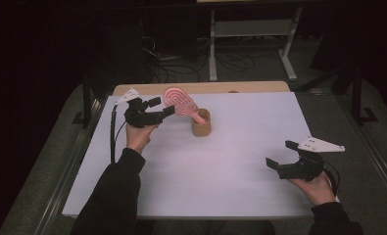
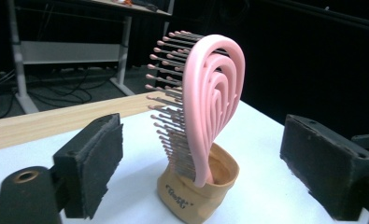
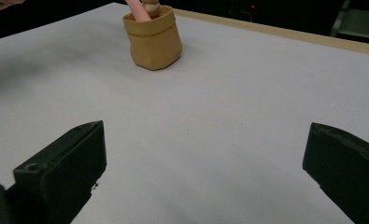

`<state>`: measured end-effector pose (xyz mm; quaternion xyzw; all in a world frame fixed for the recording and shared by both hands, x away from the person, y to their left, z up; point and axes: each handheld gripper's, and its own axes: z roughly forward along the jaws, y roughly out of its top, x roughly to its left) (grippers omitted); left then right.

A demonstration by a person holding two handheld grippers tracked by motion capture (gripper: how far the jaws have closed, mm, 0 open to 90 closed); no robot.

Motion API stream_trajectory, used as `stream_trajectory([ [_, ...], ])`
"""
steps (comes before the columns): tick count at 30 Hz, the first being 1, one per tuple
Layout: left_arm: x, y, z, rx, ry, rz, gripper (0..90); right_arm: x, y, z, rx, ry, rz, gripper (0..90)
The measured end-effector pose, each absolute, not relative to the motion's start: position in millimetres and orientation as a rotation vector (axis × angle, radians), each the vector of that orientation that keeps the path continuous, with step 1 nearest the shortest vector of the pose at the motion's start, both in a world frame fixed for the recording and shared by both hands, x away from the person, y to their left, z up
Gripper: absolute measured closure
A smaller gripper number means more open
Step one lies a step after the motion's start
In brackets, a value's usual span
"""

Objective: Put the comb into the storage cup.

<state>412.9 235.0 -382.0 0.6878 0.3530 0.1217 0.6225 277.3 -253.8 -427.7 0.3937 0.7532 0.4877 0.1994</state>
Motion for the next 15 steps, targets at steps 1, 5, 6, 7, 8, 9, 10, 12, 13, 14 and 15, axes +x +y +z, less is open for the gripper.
stream_trajectory([
  [1, 413, 236, -382, 1.584, 0.817, 0.275, 8.6, 277, -254, -428, 1.099, 2.107, 1.361, 0.0],
  [5, 413, 240, -382, 1.607, 0.837, 0.276, 0.0, 278, -253, -429, 1.104, 2.117, 1.355, 0.0],
  [6, 413, 241, -382, 1.605, 0.837, 0.269, 0.0, 278, -252, -429, 1.102, 2.12, 1.348, 0.0],
  [7, 412, 242, -382, 1.607, 0.838, 0.261, 0.0, 278, -252, -429, 1.101, 2.126, 1.343, 0.0],
  [8, 412, 243, -382, 1.612, 0.838, 0.256, 0.0, 278, -251, -429, 1.099, 2.13, 1.34, 0.0],
  [9, 411, 243, -381, 1.618, 0.835, 0.264, 0.0, 278, -251, -430, 1.095, 2.133, 1.338, 0.0],
  [10, 409, 244, -381, 1.624, 0.83, 0.281, 0.0, 278, -250, -430, 1.094, 2.134, 1.338, 0.0],
  [12, 407, 246, -379, 1.623, 0.817, 0.294, 0.0, 278, -251, -430, 1.093, 2.133, 1.341, 0.0],
  [13, 406, 248, -379, 1.624, 0.814, 0.294, 0.0, 278, -251, -430, 1.095, 2.132, 1.343, 0.0],
  [14, 405, 249, -378, 1.622, 0.811, 0.291, 0.0, 278, -251, -430, 1.099, 2.132, 1.347, 0.0],
  [15, 404, 250, -378, 1.622, 0.812, 0.294, 0.0, 278, -251, -430, 1.101, 2.133, 1.353, 0.0],
])
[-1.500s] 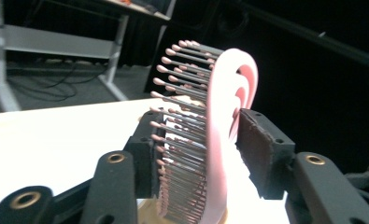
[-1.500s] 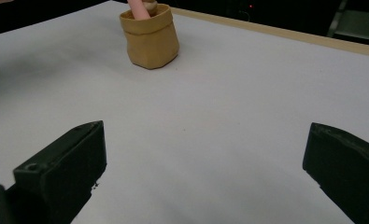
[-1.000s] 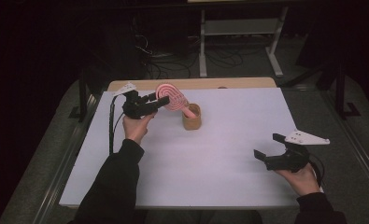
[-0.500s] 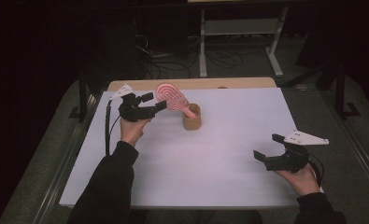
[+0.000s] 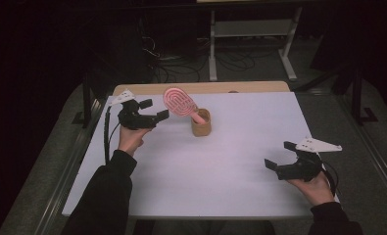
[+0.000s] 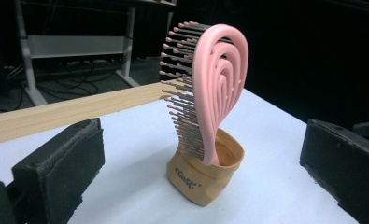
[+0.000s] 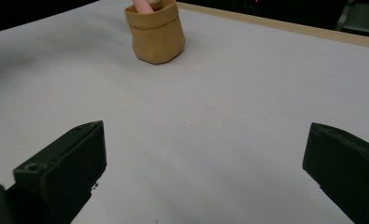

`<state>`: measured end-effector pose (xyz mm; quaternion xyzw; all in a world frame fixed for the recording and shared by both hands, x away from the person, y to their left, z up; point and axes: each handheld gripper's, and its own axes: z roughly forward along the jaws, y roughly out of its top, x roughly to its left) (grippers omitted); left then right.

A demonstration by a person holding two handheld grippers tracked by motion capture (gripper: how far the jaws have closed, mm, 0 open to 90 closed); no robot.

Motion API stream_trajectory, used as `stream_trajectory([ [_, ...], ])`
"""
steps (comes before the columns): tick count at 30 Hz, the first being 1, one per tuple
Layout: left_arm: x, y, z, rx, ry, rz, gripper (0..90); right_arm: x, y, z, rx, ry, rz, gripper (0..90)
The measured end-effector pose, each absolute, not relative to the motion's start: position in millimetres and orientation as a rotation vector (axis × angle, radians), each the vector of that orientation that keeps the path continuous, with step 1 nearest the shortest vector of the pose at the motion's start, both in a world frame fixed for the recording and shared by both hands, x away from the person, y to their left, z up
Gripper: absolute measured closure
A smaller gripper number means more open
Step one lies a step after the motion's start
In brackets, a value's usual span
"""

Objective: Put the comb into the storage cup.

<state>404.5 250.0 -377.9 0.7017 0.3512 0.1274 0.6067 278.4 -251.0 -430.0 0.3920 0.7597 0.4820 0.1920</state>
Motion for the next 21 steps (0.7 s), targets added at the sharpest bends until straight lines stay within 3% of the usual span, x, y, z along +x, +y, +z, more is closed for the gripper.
stream_trajectory([
  [21, 383, 272, -376, 1.655, 0.768, 0.36, 0.0, 277, -252, -431, 1.102, 2.128, 1.365, 0.0],
])
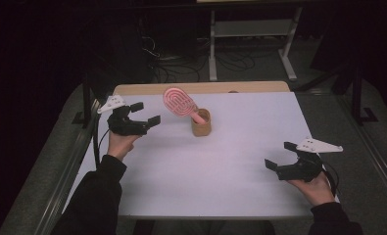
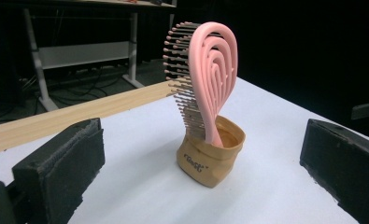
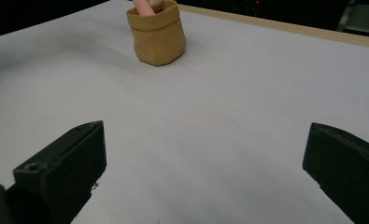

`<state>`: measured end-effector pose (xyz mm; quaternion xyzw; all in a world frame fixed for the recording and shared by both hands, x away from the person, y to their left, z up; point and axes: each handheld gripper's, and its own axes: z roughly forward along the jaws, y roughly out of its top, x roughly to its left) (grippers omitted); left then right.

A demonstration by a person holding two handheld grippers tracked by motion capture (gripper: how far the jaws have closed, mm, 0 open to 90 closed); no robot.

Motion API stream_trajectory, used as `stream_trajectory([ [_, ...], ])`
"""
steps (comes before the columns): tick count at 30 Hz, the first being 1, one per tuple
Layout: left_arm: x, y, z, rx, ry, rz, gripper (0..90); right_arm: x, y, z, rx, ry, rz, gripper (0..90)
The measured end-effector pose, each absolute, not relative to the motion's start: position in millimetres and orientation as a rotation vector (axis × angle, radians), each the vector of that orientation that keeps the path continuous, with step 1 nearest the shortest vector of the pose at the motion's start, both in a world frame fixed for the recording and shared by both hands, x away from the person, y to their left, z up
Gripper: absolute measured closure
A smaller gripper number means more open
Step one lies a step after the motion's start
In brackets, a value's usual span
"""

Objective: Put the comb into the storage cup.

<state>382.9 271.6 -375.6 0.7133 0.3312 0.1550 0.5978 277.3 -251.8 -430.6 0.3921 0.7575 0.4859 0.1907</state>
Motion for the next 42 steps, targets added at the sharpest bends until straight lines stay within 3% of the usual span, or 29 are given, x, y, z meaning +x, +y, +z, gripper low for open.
stream_trajectory([
  [42, 324, 340, -424, 1.616, 0.82, 0.407, 0.0, 278, -251, -434, 1.107, 2.141, 1.352, 0.0],
])
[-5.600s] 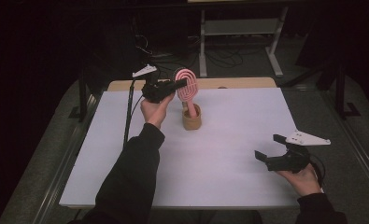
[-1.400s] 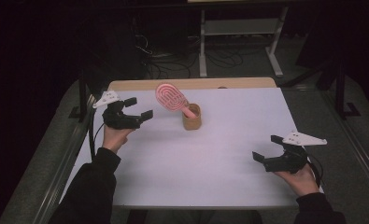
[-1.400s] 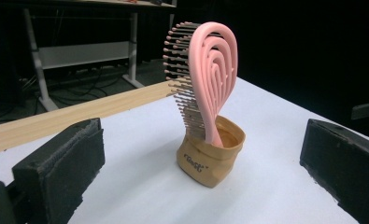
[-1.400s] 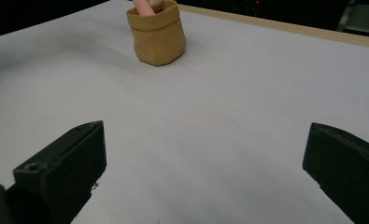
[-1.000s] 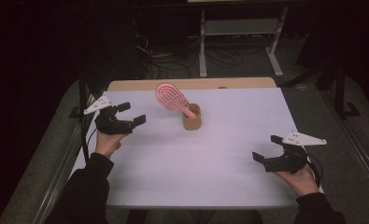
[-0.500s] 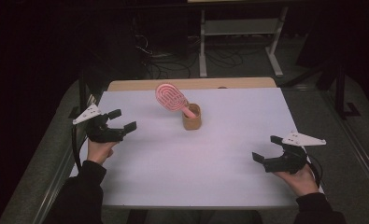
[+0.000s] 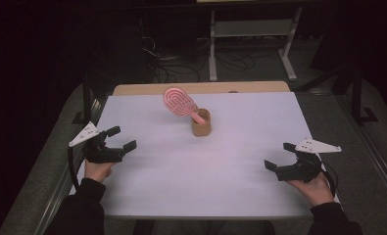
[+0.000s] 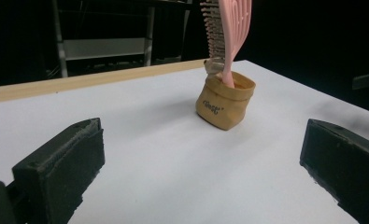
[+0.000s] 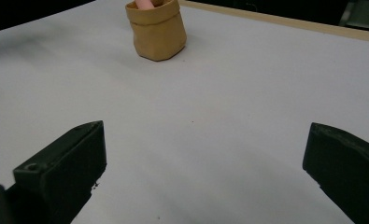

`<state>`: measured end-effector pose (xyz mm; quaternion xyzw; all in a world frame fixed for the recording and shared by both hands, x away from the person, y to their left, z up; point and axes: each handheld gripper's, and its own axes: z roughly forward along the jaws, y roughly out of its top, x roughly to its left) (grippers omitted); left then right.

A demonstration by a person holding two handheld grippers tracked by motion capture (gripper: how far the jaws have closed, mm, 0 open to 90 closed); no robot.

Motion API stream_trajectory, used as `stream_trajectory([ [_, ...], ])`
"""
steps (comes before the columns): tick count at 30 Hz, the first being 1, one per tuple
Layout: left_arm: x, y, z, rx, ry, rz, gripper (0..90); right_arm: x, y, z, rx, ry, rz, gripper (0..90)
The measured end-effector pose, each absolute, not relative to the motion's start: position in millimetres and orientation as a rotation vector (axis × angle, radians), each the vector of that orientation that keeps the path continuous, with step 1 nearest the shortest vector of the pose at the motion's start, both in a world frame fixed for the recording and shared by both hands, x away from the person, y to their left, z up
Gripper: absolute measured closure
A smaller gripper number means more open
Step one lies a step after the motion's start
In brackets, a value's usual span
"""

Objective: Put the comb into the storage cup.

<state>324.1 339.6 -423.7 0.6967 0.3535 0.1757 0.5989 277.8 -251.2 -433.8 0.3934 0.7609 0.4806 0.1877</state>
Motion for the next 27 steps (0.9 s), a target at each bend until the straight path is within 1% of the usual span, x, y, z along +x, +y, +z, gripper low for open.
stream_trajectory([
  [11, 304, 356, -436, 1.585, 0.843, 0.447, 0.0, 277, -251, -435, 1.11, 2.142, 1.351, 0.0],
  [16, 294, 361, -446, 1.612, 0.867, 0.467, 0.0, 277, -252, -435, 1.109, 2.148, 1.35, 0.0],
  [21, 283, 366, -449, 1.602, 0.88, 0.491, 0.0, 276, -252, -435, 1.108, 2.148, 1.353, 0.0],
  [24, 279, 370, -449, 1.594, 0.889, 0.536, 0.0, 275, -254, -435, 1.12, 2.138, 1.363, 0.0],
  [27, 279, 373, -449, 1.591, 0.893, 0.538, 0.0, 274, -255, -436, 1.128, 2.14, 1.362, 0.0],
])
